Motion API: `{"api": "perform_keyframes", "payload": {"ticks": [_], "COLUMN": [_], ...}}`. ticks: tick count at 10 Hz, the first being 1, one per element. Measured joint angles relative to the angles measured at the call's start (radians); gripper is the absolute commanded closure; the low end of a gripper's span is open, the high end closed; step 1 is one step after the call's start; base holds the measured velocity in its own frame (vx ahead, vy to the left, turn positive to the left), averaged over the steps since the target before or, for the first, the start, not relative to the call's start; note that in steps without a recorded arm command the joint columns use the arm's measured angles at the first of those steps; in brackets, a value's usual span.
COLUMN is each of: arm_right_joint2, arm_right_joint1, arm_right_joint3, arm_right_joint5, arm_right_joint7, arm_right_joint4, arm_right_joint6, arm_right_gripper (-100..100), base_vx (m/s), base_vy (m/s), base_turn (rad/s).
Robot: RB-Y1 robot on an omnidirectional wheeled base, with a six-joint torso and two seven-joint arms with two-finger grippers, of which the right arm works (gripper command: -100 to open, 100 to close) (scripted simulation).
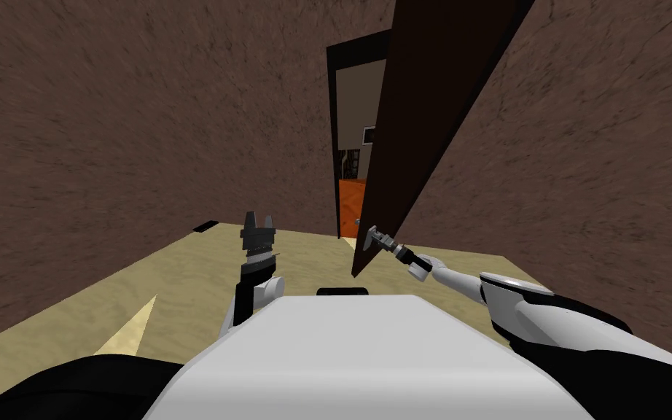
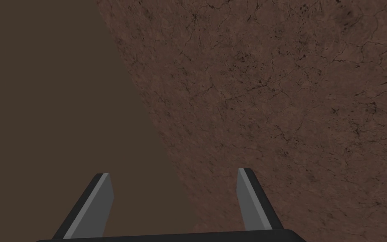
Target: Pull the door open
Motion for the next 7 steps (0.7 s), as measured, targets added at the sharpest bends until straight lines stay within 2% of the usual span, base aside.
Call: {"api": "perform_keyframes", "payload": {"ticks": [2, 3, 7], "arm_right_joint2": [-0.009, -0.009, 0.030], "arm_right_joint1": [-0.002, -0.001, -0.019], "arm_right_joint3": [0.017, 0.020, 0.007], "arm_right_joint5": [0.005, 0.006, 0.003], "arm_right_joint7": [-0.014, -0.015, 0.002], "arm_right_joint4": [0.010, 0.011, 0.021], "arm_right_joint6": [-0.025, -0.027, 0.002], "arm_right_gripper": [100, 100, 100], "base_vx": [-0.072, -0.089, -0.131], "base_vy": [-0.107, -0.110, -0.162], "base_turn": [0.059, 0.055, 0.088]}}
